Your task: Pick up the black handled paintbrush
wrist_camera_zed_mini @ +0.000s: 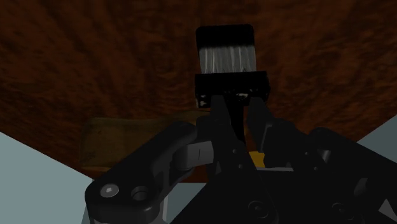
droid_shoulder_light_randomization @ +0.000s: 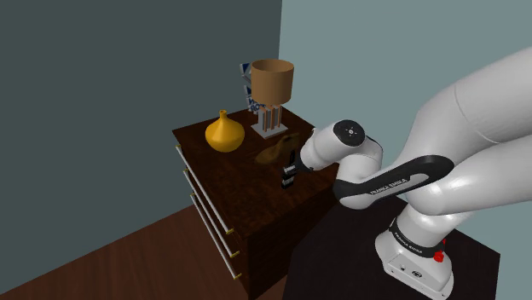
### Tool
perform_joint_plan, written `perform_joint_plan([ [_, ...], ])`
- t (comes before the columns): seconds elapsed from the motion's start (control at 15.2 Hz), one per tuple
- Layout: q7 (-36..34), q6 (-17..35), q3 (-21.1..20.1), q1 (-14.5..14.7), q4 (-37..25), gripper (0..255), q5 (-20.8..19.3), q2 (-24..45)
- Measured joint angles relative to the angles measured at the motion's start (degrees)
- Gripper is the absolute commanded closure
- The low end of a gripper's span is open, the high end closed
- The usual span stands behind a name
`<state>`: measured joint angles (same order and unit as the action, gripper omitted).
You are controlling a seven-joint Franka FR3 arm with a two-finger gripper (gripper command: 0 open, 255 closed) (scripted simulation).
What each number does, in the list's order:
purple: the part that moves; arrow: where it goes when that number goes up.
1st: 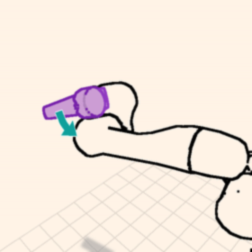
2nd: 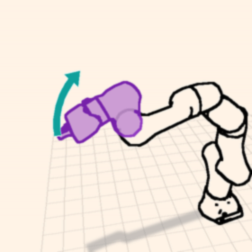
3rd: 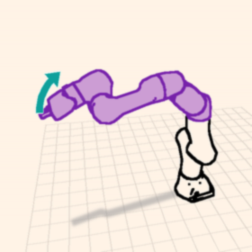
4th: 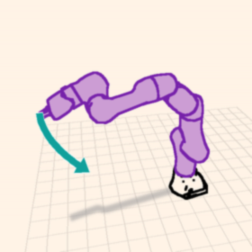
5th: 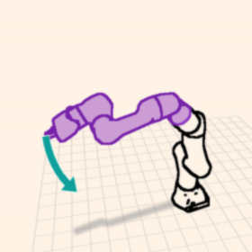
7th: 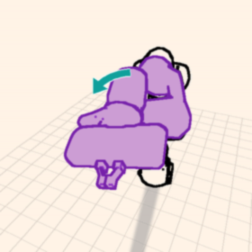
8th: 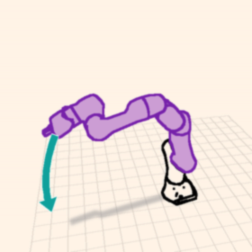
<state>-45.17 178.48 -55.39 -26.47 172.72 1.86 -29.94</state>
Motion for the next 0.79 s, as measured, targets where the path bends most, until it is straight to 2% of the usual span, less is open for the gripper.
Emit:
perform_joint_plan([
  [0.46,3.6,-7.4,9.5,9.2,-0.6,255,1.9,-4.7],
  [0.79,6.3,-13.4,14.8,13.8,-1.8,255,3.1,-8.7],
])
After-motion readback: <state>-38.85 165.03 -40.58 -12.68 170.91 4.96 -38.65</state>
